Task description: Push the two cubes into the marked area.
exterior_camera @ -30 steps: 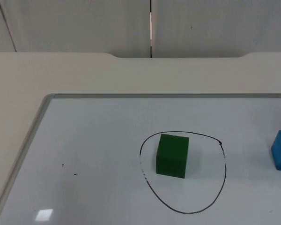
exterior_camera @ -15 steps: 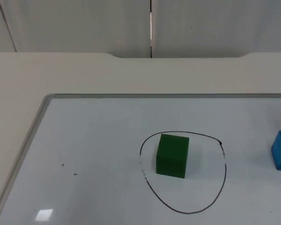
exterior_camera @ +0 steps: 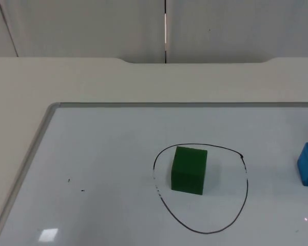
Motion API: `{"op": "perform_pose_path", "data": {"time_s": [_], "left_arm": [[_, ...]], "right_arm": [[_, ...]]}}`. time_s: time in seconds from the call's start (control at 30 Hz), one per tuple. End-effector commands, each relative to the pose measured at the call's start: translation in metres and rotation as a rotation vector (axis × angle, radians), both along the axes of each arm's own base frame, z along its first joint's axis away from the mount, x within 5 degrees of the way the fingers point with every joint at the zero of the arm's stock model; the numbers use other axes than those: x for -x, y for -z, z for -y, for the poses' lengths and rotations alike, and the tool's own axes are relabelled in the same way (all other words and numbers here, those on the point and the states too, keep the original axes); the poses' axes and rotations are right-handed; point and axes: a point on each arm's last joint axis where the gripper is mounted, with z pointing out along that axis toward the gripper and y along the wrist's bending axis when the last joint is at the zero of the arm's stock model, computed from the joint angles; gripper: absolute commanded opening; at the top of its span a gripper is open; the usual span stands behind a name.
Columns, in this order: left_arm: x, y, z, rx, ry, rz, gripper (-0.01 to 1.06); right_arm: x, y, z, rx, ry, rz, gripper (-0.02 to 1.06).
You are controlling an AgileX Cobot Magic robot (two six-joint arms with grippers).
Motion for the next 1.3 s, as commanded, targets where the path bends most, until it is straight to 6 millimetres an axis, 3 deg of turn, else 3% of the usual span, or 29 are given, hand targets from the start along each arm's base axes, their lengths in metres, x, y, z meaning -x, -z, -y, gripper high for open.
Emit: {"op": "perform_pose_path", "data": {"time_s": [0.0, 0.13, 0.3, 1.27], "left_arm": [[0.001, -0.002, 0.0, -0.002, -0.001, 0.004, 0.0], [0.001, -0.001, 0.0, -0.009, 0.0, -0.003, 0.0], [0.001, -0.001, 0.0, -0.009, 0.0, -0.003, 0.0], [0.001, -0.001, 0.0, -0.01, -0.001, -0.003, 0.0]], "right_arm": [[-0.001, 0.008, 0.002, 0.005, 0.003, -0.005, 0.0], [-0.006, 0.033, 0.0, -0.005, 0.019, -0.047, 0.0], [-0.01, 0.044, -0.001, -0.021, 0.034, -0.046, 0.0], [-0.023, 0.042, -0.01, -0.062, 0.02, 0.056, 0.0]]}}
